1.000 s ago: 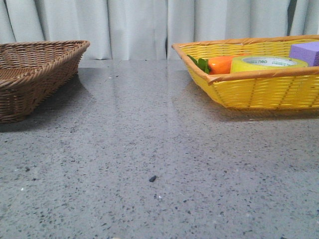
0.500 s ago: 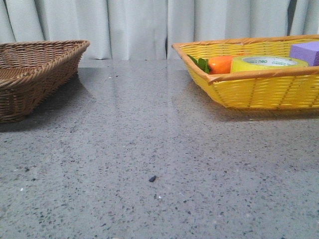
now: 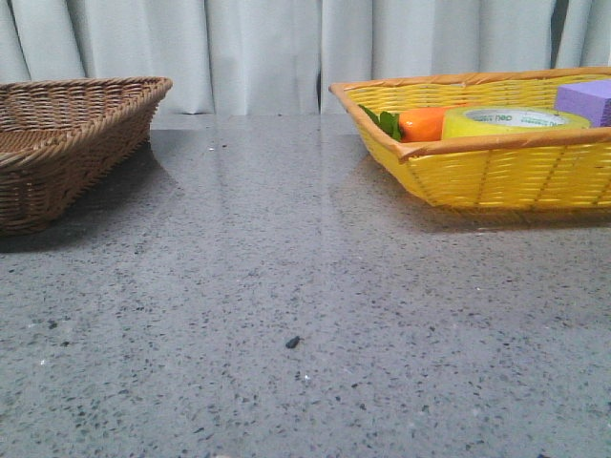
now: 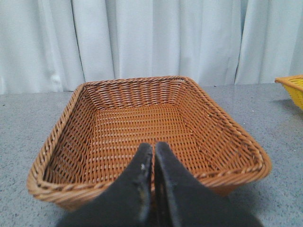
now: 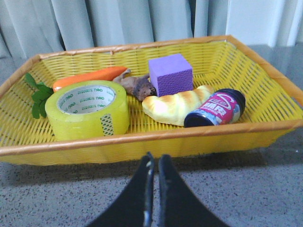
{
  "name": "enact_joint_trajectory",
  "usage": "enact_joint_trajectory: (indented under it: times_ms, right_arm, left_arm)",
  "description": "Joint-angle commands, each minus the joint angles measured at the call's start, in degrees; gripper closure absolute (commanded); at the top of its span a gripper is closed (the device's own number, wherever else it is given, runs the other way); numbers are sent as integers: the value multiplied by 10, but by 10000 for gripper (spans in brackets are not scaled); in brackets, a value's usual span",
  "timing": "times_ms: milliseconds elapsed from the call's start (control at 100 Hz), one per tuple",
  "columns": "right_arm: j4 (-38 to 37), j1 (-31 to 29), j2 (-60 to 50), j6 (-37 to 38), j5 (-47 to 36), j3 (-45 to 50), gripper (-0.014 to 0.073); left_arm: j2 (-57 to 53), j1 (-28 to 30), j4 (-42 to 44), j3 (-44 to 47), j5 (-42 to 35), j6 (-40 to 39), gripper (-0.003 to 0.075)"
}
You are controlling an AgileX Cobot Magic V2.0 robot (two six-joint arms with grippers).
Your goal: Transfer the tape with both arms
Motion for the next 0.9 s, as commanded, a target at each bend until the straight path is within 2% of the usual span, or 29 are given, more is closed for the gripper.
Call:
enact_joint_trajectory:
  times_ms: [0,180,440,540,730,780,890]
  right_arm:
    - [0,-1,61,-5,-30,-55,660]
    - [5,1,166,-5,-17,-145,660]
    - [15,14,332,-5,108,-309,649]
    - [15,49,391,-9,148,-371,551]
    - [15,137,496,-36,176,-460,228]
    - [15,156,525,-36,191,-484,184]
    - [15,184,588,-36,235,-536,170]
  left_arm:
    - [46,0,-5,-46,-43,-3,741]
    - [114,0,-5,-86,-45,-3,741]
    - [151,0,-5,-98,-46,-3,741]
    - [151,0,-5,-98,-46,-3,741]
    - [151,0,-8,-98,-46,-3,741]
    - [151,0,-8,-98,-46,-3,741]
    - [151,0,-8,-98,-46,-3,741]
